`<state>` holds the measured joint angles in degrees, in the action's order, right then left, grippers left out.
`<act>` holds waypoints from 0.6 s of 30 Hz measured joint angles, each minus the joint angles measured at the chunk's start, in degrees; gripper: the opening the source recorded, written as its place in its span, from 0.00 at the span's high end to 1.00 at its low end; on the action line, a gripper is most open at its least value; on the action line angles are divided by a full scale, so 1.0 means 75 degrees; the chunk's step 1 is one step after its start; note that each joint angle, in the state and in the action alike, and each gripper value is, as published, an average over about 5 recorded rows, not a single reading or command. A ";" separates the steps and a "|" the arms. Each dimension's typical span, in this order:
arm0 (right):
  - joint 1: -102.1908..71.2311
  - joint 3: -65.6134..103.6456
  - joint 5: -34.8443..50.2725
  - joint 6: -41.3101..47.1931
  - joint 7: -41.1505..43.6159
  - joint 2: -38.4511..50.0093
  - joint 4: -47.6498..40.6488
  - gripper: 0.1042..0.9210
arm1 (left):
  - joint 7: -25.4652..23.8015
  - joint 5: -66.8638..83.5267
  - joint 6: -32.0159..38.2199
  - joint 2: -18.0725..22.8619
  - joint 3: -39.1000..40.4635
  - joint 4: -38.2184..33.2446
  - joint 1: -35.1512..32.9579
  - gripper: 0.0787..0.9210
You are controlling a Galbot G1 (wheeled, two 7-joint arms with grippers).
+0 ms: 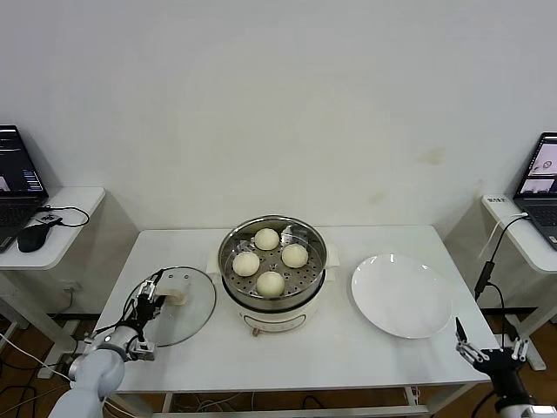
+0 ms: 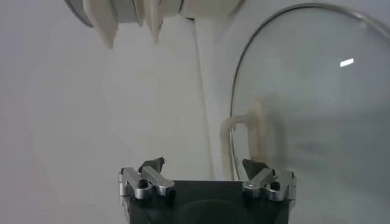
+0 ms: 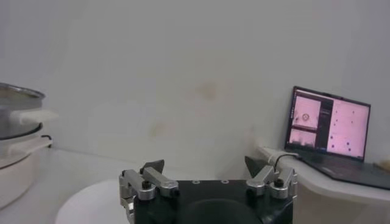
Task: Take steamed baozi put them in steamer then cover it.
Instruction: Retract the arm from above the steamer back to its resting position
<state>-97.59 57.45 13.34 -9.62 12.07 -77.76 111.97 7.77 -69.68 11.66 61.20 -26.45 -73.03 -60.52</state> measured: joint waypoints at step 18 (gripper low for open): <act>0.0015 -0.0107 -0.0089 -0.0019 0.0054 -0.0016 -0.0132 0.12 | -0.0028 -0.0010 0.0000 0.0164 0.0141 0.0434 0.0342 0.41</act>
<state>-97.47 56.64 12.67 -9.76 12.48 -77.88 110.98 7.56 -69.76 11.67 62.43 -25.40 -69.77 -57.96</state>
